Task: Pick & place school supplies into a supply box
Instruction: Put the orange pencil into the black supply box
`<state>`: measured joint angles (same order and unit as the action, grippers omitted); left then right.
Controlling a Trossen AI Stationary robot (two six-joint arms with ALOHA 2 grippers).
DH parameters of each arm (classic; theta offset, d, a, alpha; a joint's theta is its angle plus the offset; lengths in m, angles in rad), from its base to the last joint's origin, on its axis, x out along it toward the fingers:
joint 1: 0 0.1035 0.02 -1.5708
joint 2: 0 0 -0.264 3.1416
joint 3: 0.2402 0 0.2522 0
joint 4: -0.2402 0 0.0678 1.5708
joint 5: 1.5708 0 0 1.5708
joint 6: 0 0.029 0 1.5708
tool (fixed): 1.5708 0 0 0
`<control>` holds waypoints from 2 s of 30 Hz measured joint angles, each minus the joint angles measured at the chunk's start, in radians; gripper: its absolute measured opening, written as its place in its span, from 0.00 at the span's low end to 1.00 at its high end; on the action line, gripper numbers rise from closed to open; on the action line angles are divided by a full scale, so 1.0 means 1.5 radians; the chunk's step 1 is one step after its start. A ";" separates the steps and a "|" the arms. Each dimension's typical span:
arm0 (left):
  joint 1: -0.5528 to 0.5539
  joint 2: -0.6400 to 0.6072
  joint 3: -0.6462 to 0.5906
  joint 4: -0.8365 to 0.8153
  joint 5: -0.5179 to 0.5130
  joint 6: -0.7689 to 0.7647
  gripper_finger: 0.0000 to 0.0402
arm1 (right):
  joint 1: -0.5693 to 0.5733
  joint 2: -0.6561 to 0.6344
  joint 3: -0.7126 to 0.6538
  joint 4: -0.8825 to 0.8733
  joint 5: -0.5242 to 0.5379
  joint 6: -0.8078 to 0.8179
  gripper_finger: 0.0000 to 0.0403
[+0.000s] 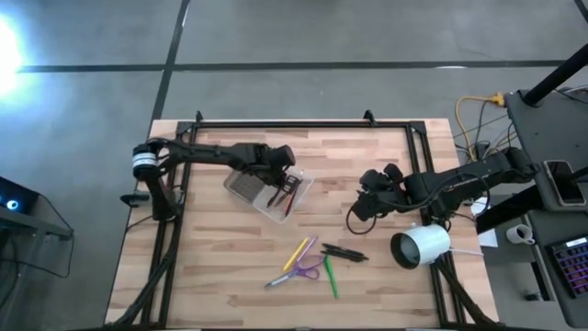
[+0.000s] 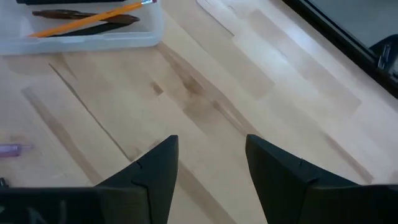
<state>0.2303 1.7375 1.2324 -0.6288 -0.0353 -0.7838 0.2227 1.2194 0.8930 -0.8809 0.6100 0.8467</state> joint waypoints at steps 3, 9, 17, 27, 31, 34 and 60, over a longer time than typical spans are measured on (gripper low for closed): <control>-0.010 -0.006 0.003 -0.002 0.002 0.000 0.00 | 0.000 0.000 -0.003 0.000 0.000 0.000 0.45; -0.019 -0.007 0.015 0.000 0.002 0.000 0.00 | 0.000 0.000 -0.011 0.002 0.002 0.005 0.45; -0.022 -0.007 0.013 0.013 -0.001 -0.001 0.00 | 0.000 0.000 -0.012 0.004 -0.001 0.007 0.45; -0.027 -0.007 0.012 0.139 -0.001 -0.012 0.00 | 0.000 0.000 -0.013 0.018 -0.003 0.010 0.45; -0.027 -0.007 -0.009 0.138 -0.004 -0.012 0.00 | 0.000 0.000 -0.014 0.021 -0.003 0.010 0.45; -0.027 -0.007 -0.034 0.155 -0.018 -0.021 0.00 | 0.000 0.000 -0.017 0.022 -0.002 0.009 0.45; -0.084 0.016 -0.091 0.290 -0.070 -0.097 0.08 | -0.001 0.000 -0.022 0.074 -0.002 0.004 0.45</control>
<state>0.1036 1.7614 1.0957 -0.1940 -0.1408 -0.9295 0.2218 1.2194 0.8597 -0.7704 0.6067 0.8525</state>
